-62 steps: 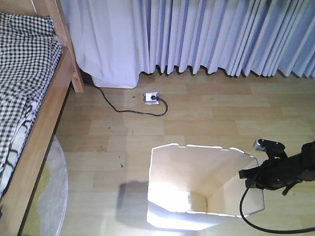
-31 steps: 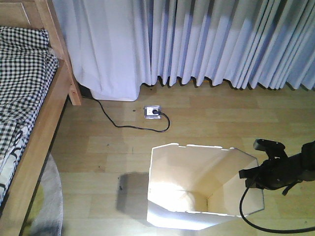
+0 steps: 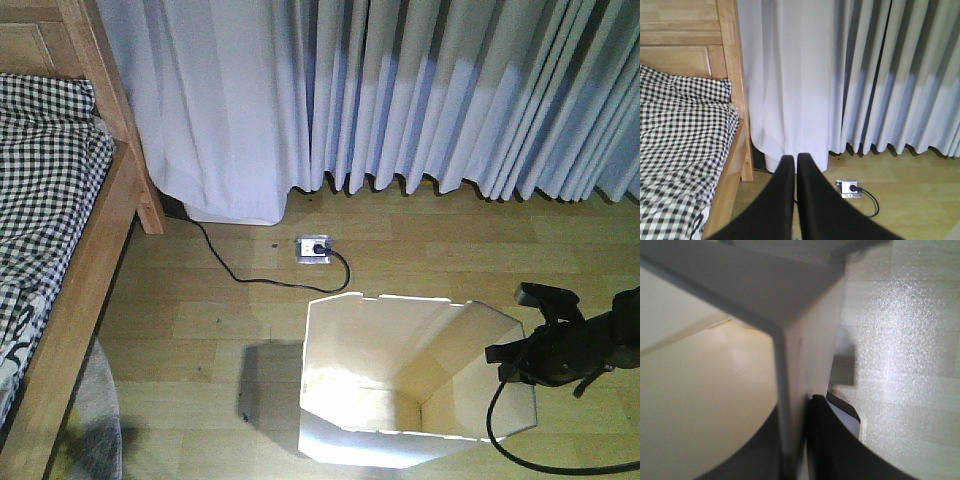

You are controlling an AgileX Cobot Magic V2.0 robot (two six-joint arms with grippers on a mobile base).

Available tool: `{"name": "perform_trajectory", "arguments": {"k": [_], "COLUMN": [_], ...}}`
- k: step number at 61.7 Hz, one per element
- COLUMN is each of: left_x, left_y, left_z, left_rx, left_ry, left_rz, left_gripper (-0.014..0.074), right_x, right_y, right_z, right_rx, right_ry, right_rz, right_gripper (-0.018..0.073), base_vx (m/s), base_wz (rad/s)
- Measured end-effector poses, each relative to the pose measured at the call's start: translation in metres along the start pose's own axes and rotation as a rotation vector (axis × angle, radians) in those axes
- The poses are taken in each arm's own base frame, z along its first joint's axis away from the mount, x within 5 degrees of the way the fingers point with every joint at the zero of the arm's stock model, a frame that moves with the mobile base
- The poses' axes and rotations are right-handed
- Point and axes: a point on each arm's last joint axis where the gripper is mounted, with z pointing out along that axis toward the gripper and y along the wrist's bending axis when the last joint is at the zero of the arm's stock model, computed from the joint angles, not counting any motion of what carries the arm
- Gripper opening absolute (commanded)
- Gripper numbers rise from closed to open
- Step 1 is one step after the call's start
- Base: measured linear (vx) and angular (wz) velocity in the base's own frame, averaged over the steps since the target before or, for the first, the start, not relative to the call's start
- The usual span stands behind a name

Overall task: Move trash bin to bedside with robot
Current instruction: 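Keep holding the bin while driving up beside the bed head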

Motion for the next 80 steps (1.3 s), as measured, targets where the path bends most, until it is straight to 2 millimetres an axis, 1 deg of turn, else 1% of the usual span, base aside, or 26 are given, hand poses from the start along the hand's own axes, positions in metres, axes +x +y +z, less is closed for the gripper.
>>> {"name": "perform_trajectory", "arguments": {"k": [80], "left_x": [0.0000], "left_y": [0.0000], "left_z": [0.0000], "left_rx": [0.000], "left_ry": [0.000], "left_rz": [0.000], "left_gripper": [-0.0006], "right_x": [0.0000], "right_y": [0.0001], "right_z": [0.0000], "right_rx": [-0.001], "right_ry": [0.000], "right_rz": [0.000], "right_gripper": [-0.0005], "base_vx": [0.17], "base_wz": [0.00]}}
